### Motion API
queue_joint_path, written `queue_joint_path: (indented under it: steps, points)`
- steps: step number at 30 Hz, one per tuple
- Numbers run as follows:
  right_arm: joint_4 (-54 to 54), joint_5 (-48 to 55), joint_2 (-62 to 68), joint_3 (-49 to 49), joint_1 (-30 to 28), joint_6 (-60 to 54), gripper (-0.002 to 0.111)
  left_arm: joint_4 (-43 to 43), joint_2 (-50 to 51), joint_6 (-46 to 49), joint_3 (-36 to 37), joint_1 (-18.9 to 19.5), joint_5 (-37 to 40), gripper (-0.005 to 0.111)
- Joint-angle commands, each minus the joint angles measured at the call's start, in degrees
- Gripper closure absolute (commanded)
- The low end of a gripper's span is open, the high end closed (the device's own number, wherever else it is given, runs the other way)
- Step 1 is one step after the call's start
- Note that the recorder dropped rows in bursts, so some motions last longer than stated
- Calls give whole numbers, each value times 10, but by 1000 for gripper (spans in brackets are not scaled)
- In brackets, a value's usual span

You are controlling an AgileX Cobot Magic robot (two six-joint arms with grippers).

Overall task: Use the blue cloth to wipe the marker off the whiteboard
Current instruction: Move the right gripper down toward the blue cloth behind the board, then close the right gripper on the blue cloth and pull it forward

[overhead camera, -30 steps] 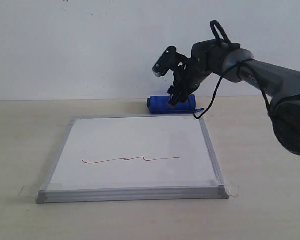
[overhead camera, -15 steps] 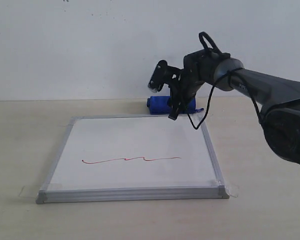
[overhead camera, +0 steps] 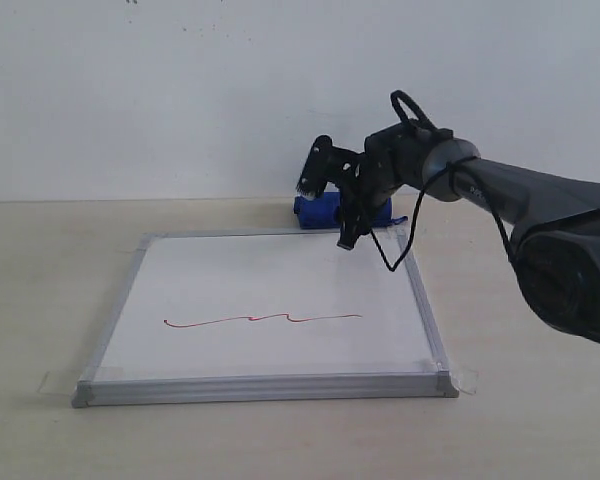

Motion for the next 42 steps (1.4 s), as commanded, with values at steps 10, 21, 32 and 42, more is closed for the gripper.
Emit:
queue_joint_path:
  steps: [10,21,32,42]
  points:
    - [13,-103,10,-3,-19,20,48,-4,-1,1,-1,-3,-3,103]
    - [63,-111,35,-3,-19,19,48,-4,-1,1,-1,-3,-3,103]
    - [73,-139,48,-3,-19,27,65,-4,-1,1,-1,-3,-3,103]
    - [73,-137,48,-3,-19,24,108,-4,-1,1,-1,-3,-3,103]
